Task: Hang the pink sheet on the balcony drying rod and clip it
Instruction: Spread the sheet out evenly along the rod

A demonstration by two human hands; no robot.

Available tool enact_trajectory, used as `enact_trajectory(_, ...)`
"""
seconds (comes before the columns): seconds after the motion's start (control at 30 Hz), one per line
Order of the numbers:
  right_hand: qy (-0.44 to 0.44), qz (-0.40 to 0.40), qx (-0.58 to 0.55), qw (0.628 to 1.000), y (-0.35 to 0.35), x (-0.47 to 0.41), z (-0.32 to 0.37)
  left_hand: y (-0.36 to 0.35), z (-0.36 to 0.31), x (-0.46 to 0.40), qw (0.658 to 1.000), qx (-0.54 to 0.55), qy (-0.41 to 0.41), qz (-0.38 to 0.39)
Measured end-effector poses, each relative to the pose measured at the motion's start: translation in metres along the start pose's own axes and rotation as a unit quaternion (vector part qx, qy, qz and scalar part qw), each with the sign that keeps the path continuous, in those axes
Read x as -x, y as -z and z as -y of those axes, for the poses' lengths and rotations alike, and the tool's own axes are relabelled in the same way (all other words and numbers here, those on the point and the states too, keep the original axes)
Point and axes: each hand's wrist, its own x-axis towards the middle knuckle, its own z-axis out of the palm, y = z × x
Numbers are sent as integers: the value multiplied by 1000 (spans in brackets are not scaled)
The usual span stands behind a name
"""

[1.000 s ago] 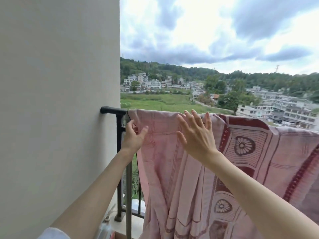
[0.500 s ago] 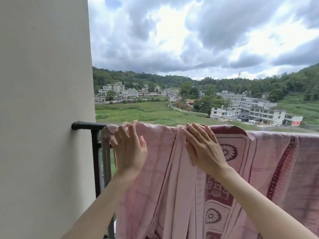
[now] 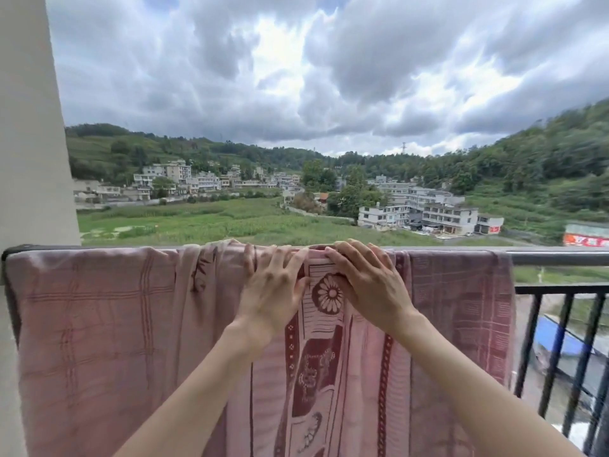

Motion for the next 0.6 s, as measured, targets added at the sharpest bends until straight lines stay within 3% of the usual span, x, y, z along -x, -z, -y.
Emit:
enact_trajectory(0.33, -59, -55, -39, 996, 34, 93, -143, -63, -123, -21, 996, -19, 77, -42)
enact_trajectory(0.6, -131, -64, 8, 989, 64, 150, -262, -117, -272, -60, 996, 60, -45, -51)
